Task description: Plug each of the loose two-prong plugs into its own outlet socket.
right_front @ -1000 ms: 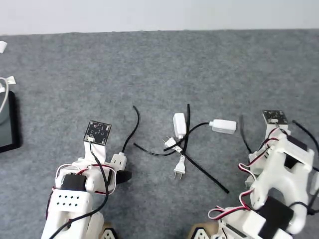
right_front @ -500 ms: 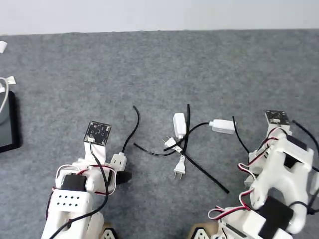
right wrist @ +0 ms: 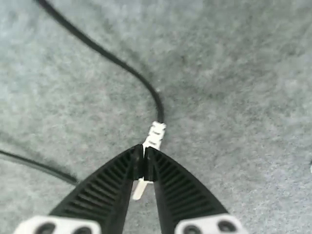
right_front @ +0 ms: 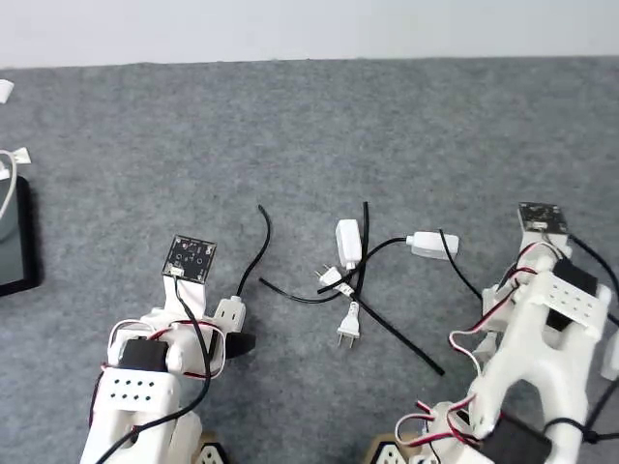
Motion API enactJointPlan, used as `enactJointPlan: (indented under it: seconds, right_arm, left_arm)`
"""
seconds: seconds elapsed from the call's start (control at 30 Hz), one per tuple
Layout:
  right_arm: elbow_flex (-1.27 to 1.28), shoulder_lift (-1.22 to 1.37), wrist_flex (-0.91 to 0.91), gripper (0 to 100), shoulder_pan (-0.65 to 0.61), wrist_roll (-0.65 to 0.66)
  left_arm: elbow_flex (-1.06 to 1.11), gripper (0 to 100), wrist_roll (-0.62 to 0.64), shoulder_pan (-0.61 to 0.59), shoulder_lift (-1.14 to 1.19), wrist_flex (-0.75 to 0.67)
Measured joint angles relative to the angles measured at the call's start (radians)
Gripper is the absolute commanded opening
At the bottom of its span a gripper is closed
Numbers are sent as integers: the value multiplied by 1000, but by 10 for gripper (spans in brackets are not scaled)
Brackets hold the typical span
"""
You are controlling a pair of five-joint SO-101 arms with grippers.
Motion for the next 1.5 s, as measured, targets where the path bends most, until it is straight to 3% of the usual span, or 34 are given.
enactJointPlan:
  seconds: [0.23, 0.53, 0.7, 0.9, 1.1, 1.5]
  right_arm:
    - [89, 0, -32, 11, -3, 37]
    - [181, -9, -123, 11, 163, 170]
    - [187, -17, -155, 16, 195, 196]
    - [189, -20, -157, 16, 149, 190]
    - [189, -20, -157, 16, 75, 81]
    - [189, -20, -160, 17, 80, 38]
  left_arm:
    - [0, 283, 0, 0, 0, 0]
    - [0, 283, 0, 0, 0, 0]
    - [0, 283, 0, 0, 0, 0]
    - [0, 283, 0, 0, 0, 0]
    - [0, 283, 0, 0, 0, 0]
    - [0, 283, 0, 0, 0, 0]
